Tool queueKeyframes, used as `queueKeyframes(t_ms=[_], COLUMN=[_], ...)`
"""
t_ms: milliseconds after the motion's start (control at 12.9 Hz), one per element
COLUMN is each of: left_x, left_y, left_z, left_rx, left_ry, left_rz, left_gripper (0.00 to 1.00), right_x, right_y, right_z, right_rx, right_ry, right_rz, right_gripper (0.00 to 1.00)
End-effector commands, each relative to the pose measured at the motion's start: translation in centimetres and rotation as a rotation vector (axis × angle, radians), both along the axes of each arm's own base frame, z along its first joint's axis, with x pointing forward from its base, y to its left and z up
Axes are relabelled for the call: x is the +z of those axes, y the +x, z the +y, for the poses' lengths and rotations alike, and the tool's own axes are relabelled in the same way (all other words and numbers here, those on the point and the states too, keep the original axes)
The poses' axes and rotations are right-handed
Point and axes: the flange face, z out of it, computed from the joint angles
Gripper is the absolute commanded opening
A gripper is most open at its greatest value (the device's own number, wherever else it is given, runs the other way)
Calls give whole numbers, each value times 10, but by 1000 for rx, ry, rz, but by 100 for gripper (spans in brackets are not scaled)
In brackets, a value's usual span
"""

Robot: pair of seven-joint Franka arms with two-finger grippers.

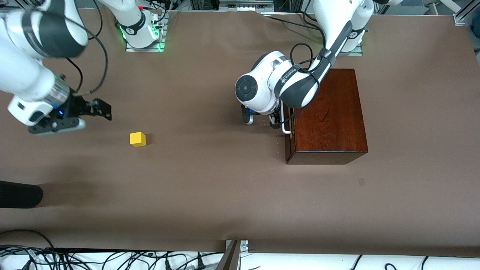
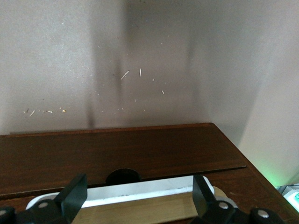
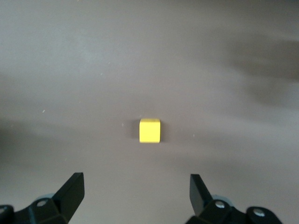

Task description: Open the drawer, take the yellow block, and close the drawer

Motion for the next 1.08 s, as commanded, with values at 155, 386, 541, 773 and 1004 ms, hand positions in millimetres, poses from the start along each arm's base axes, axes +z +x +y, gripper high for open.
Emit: queueKeyframes(t_ms=[155, 386, 541, 773, 1004], left_x=[69, 154, 201, 254, 296], left_y=[-3, 0, 16, 64, 92], left_z=[-10, 14, 61, 166, 260], left_rx=[79, 301, 446, 652, 900], left_ry=[-72, -149, -143, -165, -143], left_rz=[-73, -175, -249, -339, -402], left_gripper=[100, 100, 100, 100, 100], right_x=[50, 73, 82, 86, 83], right_y=[-30, -24, -23, -23, -20], right_z=[-7, -7, -4, -6, -8], right_rx=[16, 21, 35, 31, 14], right_ry=[12, 1, -48, -61, -57], right_rz=[6, -40, -53, -51, -44], right_gripper=[100, 100, 100, 100, 100])
